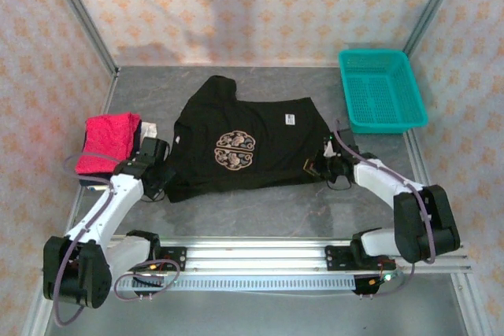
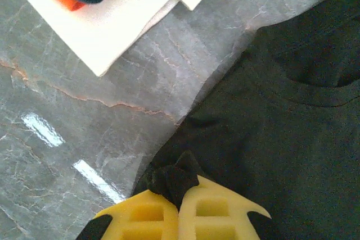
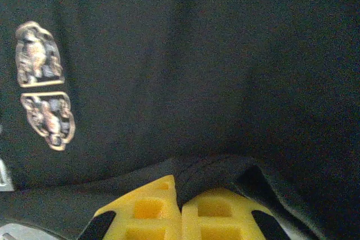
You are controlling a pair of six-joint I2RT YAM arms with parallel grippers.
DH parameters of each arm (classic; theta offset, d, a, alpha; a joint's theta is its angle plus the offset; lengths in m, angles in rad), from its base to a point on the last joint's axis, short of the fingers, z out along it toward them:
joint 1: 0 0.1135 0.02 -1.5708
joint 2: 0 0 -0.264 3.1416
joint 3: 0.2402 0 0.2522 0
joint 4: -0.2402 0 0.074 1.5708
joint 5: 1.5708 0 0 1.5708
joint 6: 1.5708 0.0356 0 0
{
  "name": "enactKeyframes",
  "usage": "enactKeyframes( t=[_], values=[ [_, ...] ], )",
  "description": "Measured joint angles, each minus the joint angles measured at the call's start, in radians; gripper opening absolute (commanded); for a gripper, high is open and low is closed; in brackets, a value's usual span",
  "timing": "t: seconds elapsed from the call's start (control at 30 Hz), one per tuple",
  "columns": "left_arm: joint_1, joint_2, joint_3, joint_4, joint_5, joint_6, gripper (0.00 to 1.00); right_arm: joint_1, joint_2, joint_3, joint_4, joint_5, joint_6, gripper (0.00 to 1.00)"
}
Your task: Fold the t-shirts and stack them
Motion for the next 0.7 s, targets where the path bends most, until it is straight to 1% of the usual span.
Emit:
enactKeyframes(
  t=[0.17, 0.33, 0.47, 0.57, 0.67, 0.7],
  values=[
    [0.0, -0.094, -0.053, -0.003, 0.003, -0.026, 0.0, 0.0, -0.027, -0.056, -0.005, 0.002, 0.033, 0.0],
    [-0.007, -0.119, -0.072, -0.032, 0.013, -0.026, 0.0, 0.0, -0.111, -0.066, -0.056, 0.0, 0.042, 0.0],
    [-0.013, -0.16, -0.074, -0.087, 0.014, -0.026, 0.01, 0.0, -0.216, -0.074, -0.149, -0.008, 0.05, 0.0],
    [-0.013, -0.215, -0.079, -0.121, 0.016, -0.026, 0.03, 0.003, -0.299, -0.093, -0.217, -0.02, 0.065, 0.02],
    [-0.013, -0.226, -0.085, -0.134, 0.026, -0.029, 0.03, 0.007, -0.34, -0.121, -0.269, -0.037, 0.082, 0.05],
    [-0.013, -0.224, -0.09, -0.135, 0.031, -0.03, 0.04, 0.008, -0.343, -0.132, -0.284, -0.045, 0.089, 0.08]
  ],
)
